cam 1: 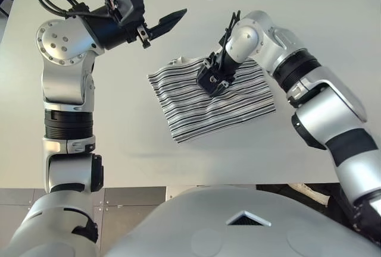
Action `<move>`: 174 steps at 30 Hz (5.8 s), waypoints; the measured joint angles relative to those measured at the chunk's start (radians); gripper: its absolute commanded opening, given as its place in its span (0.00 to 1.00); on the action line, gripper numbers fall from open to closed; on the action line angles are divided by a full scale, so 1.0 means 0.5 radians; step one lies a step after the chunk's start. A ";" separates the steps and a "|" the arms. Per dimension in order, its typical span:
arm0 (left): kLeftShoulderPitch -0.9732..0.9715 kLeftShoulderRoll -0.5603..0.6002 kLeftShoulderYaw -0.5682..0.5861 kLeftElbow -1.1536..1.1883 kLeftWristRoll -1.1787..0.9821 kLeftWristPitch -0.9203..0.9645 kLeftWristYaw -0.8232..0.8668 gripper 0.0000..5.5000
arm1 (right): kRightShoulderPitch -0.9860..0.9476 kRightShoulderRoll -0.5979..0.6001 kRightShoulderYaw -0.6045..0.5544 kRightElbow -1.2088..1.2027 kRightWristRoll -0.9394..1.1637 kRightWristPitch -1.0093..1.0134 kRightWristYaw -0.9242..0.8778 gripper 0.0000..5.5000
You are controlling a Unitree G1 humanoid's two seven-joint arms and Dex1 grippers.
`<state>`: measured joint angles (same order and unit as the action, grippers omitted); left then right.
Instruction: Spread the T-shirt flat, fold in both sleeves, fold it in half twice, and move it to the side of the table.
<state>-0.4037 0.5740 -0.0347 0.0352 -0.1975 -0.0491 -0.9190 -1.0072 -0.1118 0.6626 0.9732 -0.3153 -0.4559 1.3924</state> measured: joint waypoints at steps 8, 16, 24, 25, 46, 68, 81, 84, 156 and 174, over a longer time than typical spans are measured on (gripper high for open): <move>-0.008 -0.004 0.018 0.001 -0.012 0.008 0.006 0.48 | -0.374 -0.106 -0.159 0.280 -0.007 0.412 0.179 0.52; -0.007 -0.007 0.016 -0.002 -0.029 0.008 0.006 0.48 | -0.392 -0.119 0.105 0.600 -0.544 0.296 -0.604 0.52; -0.007 -0.007 0.007 0.001 -0.029 0.005 0.000 0.48 | -0.343 -0.016 0.089 0.726 -0.656 0.396 -1.112 0.52; -0.007 -0.007 0.005 0.002 -0.029 0.005 0.000 0.48 | -0.339 -0.010 0.076 0.732 -0.656 0.404 -1.137 0.52; -0.071 -0.009 0.000 0.078 -0.038 -0.030 -0.036 0.48 | -0.222 0.516 0.035 0.775 -0.776 0.588 -1.963 0.52; 0.068 0.033 0.037 -0.061 -0.047 -0.005 0.010 0.48 | -0.391 0.145 -0.018 0.709 -0.714 0.385 -0.749 0.52; 0.161 0.056 0.077 -0.155 -0.047 0.032 0.029 0.48 | -0.341 0.112 0.021 0.575 -0.701 0.343 -0.538 0.52; 0.158 0.056 0.077 -0.151 -0.047 0.031 0.028 0.48 | -0.327 0.129 0.087 0.591 -0.779 0.398 -0.805 0.52; -0.233 0.916 -0.932 1.078 1.929 -2.576 0.451 0.45 | 1.243 -1.140 -0.284 -2.690 -0.101 1.325 -0.195 0.52; -0.141 0.971 -1.050 0.955 1.752 -2.474 0.355 0.02 | 1.425 -1.102 -0.046 -2.714 -0.186 0.941 -0.424 0.52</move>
<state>-0.4741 1.0597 -0.5597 0.5126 0.6785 -1.2861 -0.7415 -0.2946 -0.6627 0.6396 -0.3837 -0.4084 0.0145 1.1804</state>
